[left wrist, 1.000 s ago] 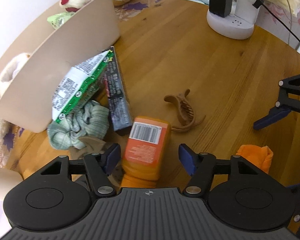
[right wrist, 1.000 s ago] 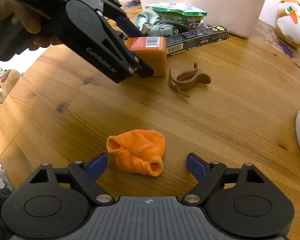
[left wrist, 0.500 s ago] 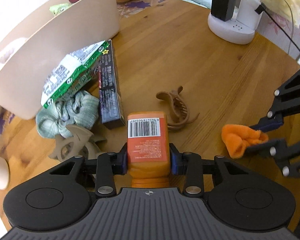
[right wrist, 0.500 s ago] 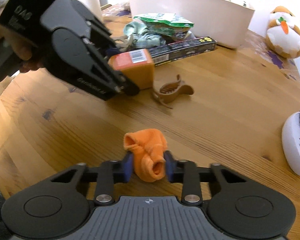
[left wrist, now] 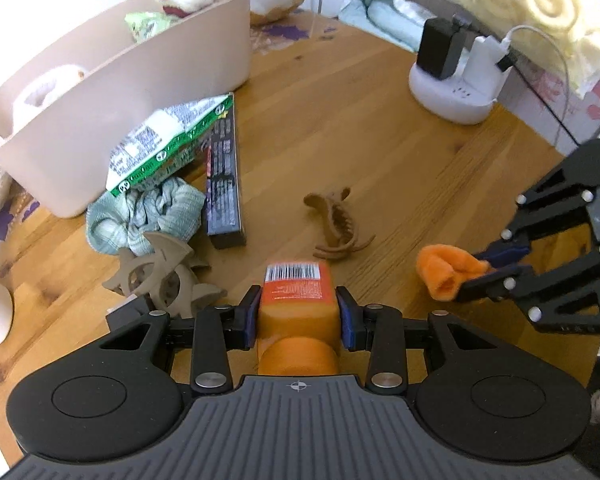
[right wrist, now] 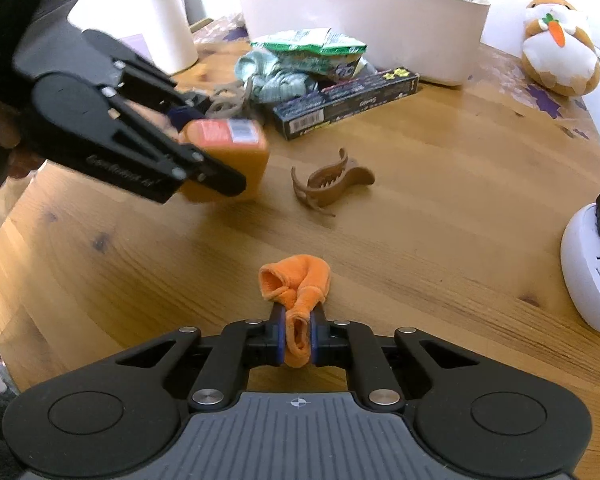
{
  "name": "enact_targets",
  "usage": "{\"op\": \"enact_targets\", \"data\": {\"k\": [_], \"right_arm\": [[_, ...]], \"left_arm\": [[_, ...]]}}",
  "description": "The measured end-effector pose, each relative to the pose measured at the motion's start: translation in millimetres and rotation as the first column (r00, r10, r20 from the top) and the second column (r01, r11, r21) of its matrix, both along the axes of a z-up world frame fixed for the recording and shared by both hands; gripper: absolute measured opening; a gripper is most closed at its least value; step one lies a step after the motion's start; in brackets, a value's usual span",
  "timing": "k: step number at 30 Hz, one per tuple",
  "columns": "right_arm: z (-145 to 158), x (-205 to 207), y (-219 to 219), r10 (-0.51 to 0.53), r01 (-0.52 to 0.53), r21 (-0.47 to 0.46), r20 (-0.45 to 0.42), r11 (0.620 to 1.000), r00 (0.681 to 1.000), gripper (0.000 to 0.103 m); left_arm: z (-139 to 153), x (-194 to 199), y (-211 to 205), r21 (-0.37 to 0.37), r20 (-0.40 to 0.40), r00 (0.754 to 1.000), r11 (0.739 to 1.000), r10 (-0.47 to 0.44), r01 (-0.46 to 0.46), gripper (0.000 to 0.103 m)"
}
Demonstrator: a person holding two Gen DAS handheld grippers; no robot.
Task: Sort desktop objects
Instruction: 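Grasp the orange bottle with left tool while right tool grasps orange sock, then carry orange bottle and orange sock into the basket and open both tools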
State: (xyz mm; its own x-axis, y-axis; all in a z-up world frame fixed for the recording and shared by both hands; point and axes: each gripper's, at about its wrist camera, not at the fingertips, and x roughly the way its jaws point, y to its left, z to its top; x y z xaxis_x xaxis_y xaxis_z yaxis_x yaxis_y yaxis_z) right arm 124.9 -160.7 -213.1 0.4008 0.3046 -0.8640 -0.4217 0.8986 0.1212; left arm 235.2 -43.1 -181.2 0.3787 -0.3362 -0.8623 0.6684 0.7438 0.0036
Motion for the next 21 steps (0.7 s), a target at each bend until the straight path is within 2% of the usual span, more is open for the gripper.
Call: {"op": "enact_targets", "data": {"k": [13, 21], "right_arm": [[20, 17, -16, -0.064, 0.063, 0.008, 0.052, 0.998, 0.997, 0.01], [28, 21, -29, -0.104, 0.103, 0.017, 0.069, 0.995, 0.992, 0.01]], "left_arm": [[4, -5, 11, -0.017, -0.024, 1.0, 1.0, 0.009, -0.01, 0.038], [19, -7, 17, -0.067, -0.031, 0.999, 0.998, 0.008, -0.01, 0.038]]}}
